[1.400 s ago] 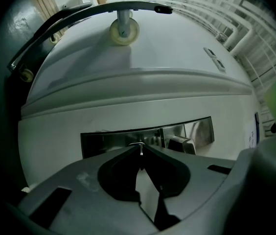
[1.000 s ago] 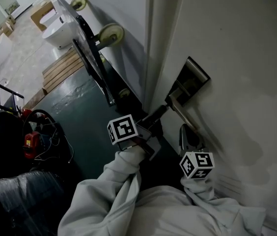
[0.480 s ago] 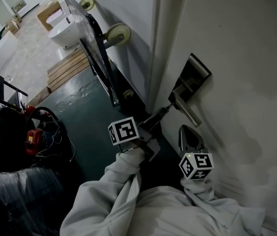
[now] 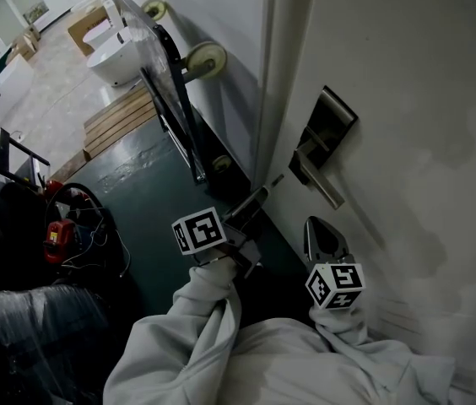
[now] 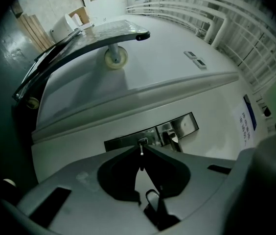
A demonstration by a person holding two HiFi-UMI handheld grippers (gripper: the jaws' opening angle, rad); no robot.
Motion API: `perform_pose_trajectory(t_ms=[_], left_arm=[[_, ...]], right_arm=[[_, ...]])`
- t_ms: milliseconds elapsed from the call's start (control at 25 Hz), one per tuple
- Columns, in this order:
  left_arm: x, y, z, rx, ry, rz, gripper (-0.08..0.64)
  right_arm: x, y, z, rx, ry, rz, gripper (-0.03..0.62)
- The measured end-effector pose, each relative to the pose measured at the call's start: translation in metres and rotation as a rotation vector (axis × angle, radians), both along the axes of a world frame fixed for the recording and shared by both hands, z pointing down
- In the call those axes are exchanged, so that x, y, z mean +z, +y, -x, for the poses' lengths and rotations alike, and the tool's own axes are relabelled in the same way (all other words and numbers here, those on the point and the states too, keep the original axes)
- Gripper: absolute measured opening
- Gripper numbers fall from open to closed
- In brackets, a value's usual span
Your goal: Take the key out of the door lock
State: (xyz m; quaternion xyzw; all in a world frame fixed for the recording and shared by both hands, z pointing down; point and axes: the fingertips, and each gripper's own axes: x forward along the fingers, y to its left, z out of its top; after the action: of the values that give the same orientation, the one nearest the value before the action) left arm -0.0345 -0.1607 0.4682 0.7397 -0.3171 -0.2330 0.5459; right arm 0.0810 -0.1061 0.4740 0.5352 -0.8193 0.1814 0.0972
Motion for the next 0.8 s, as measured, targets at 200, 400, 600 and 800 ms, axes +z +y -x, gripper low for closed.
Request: perform_pose_trajectory(t_ms=[200, 400, 600, 800], left_arm=[[0.006, 0.009, 0.017, -0.033, -0.104, -0.029, 0.028], [0.011, 0.018, 0.035, -0.058, -0.226, -0.064, 0.028], [0.015, 0.025, 0.053, -0.091, -0.350, -0.108, 0.028], [0.011, 0.031, 0.067, -0.137, -0.483, -0.182, 0.028]], right_arm=[[0.001, 0.001, 0.009, -0.029, -0.005, -0.001, 0.052], [0.002, 0.000, 0.016, -0.050, -0.013, -0.002, 0.052], [0.002, -0.003, 0.028, -0.080, -0.021, 0.001, 0.052], [0.004, -0.008, 0.040, -0.123, -0.023, 0.003, 0.052]])
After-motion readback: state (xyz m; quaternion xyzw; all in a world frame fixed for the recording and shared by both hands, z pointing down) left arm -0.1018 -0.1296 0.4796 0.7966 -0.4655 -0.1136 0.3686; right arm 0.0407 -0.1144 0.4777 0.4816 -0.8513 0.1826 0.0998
